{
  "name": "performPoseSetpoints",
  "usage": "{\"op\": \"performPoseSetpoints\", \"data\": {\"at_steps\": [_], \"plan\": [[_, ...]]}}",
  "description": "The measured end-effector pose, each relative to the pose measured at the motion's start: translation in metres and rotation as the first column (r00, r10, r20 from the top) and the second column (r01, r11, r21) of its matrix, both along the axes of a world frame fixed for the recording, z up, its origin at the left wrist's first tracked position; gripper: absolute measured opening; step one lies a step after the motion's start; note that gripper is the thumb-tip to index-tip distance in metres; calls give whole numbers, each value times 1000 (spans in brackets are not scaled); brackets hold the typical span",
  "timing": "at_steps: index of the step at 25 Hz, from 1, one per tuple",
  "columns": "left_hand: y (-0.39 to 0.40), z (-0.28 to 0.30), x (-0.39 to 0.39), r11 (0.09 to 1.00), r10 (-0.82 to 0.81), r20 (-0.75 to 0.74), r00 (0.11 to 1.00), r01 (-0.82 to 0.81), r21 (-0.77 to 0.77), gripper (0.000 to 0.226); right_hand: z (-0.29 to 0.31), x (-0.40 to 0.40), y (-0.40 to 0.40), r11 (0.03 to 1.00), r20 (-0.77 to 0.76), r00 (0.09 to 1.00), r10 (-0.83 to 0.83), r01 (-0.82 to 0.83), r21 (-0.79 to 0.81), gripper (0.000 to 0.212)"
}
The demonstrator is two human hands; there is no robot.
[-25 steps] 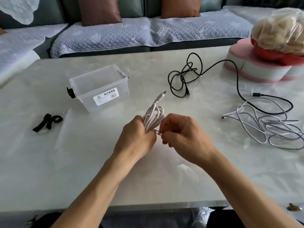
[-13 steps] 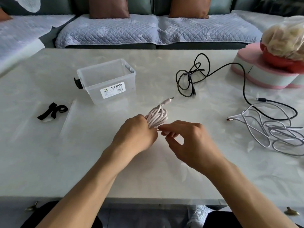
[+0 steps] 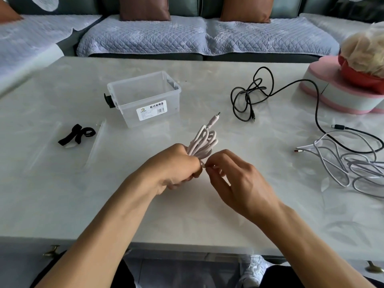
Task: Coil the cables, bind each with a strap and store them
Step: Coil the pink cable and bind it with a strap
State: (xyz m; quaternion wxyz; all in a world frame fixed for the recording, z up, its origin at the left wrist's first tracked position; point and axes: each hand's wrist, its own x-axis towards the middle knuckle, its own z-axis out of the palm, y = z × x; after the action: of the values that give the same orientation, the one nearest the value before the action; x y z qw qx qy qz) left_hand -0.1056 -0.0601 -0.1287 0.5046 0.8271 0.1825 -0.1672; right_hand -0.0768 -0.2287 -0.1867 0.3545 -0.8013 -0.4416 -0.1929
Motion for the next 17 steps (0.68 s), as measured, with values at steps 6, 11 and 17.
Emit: {"op": "performPoseSetpoints", "data": {"at_steps": [6, 11, 17], "plan": [[10, 11, -6, 956, -123, -59, 991, 102, -274, 39, -1, 0, 0, 1000, 178, 984, -17, 12, 28, 16], [6, 8, -5, 965, -126, -71, 990, 105, -240, 42, 4, 2, -4, 999, 379, 925, -32, 33, 4, 8], [4, -8, 2, 999, -5, -10, 1000, 5, 37, 14, 8, -2, -9, 999, 354, 935, 23, -8, -45, 7]]}}
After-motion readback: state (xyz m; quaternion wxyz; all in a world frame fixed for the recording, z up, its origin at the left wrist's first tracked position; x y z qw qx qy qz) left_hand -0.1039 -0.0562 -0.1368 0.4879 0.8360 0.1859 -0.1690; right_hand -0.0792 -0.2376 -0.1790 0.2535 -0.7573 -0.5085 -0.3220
